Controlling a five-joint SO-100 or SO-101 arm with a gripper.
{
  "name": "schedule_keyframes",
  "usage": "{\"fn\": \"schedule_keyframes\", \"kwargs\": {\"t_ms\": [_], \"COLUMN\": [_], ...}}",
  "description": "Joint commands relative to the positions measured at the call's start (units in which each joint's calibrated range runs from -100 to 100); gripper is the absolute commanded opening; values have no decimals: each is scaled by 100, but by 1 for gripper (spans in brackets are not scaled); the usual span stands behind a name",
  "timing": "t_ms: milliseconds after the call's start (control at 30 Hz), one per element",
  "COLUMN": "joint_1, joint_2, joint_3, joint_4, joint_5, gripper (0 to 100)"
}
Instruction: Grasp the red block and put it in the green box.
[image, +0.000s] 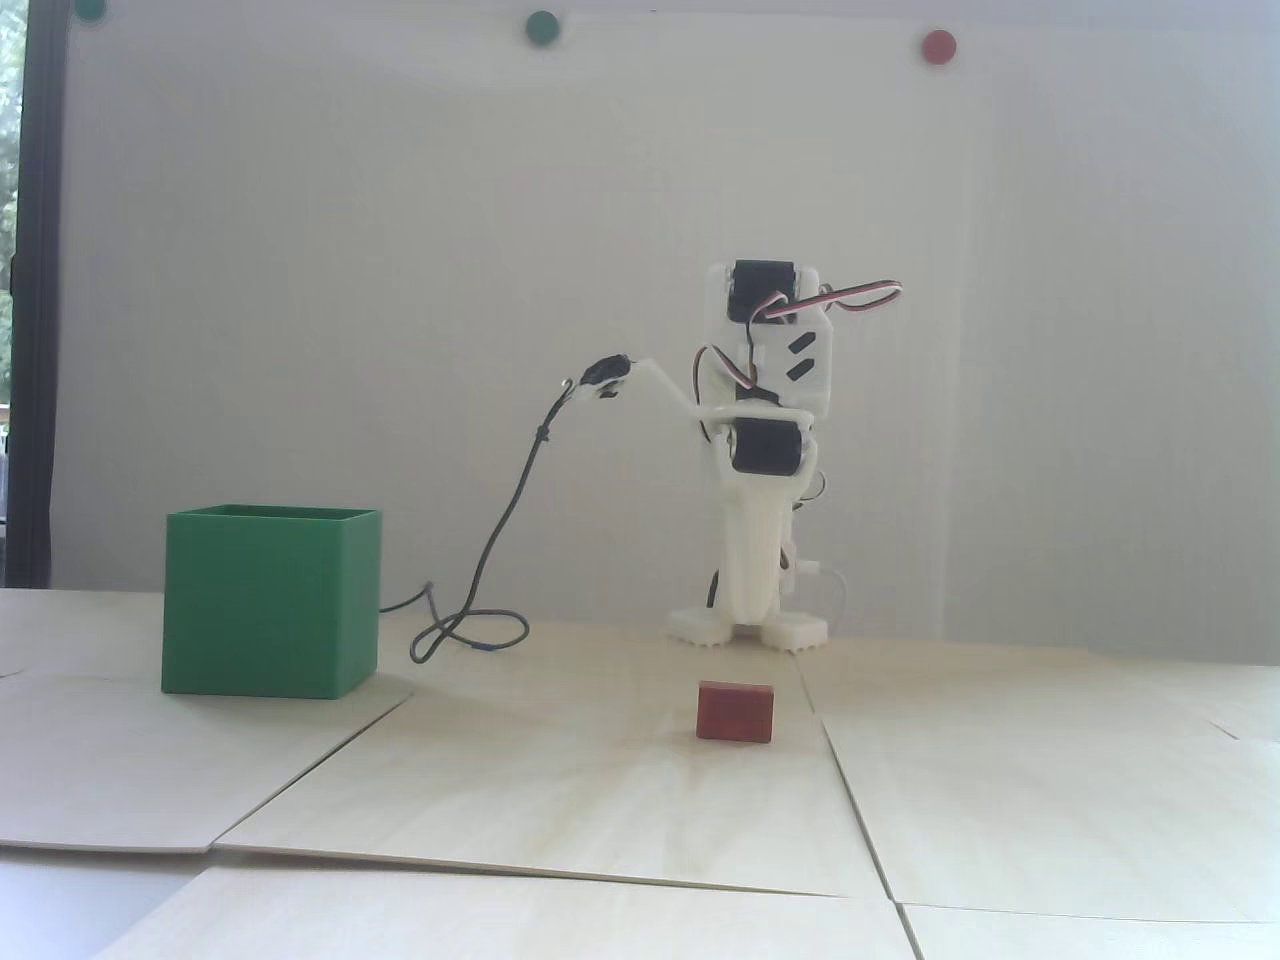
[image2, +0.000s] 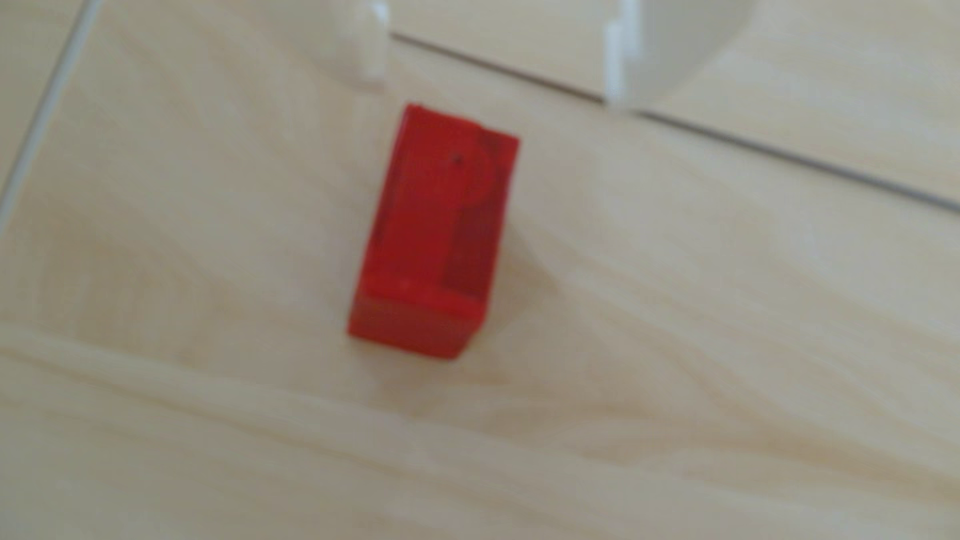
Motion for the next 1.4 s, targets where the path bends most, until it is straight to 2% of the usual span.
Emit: {"fn": "schedule_keyframes", "kwargs": {"t_ms": [0, 167, 367, 1367], "joint_1": [71, 87, 168, 71], "joint_2": [-113, -97, -97, 440], "joint_3": [-451, -451, -442, -530], "joint_4": [192, 293, 293, 243], "joint_5": [-224, -240, -552, -401], "gripper": [15, 15, 15, 15]}}
